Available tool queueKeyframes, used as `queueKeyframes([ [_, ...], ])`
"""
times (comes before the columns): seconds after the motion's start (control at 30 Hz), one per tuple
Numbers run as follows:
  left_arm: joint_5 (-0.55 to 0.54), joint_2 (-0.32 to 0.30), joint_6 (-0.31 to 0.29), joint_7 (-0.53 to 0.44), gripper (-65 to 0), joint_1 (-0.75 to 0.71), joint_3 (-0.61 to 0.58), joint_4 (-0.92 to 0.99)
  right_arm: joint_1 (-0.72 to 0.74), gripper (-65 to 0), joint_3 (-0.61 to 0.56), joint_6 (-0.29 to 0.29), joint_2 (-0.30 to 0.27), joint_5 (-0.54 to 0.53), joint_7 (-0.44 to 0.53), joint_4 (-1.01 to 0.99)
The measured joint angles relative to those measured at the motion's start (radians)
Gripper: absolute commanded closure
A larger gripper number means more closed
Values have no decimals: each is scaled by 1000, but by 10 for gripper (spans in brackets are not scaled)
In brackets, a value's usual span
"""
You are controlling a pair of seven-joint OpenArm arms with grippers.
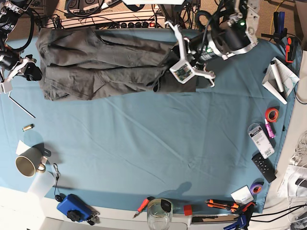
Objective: Fold the T-shirt properly
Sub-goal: 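Carry the strip's end with the left gripper toward the right gripper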
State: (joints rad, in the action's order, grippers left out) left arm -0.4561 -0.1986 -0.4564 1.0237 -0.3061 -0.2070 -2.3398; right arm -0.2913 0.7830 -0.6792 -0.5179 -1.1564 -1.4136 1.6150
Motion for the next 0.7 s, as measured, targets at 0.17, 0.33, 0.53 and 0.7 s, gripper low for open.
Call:
queueKeyframes([
  [0.17, 33, 4, 0, -9, 0, 74, -116, 115, 0, -141, 0, 0, 0, 0, 0, 0],
  [0.33, 82, 80, 49, -8, 0, 130, -174, 191, 0, -141, 0, 0, 0, 0, 0, 0],
  [0.53, 129, 161, 49, -12, 0, 169, -222, 246, 0, -141, 0, 0, 0, 0, 0, 0],
  [0.7, 154, 201, 48, -11, 0, 189, -273, 334, 0, -141, 0, 0, 0, 0, 0, 0],
])
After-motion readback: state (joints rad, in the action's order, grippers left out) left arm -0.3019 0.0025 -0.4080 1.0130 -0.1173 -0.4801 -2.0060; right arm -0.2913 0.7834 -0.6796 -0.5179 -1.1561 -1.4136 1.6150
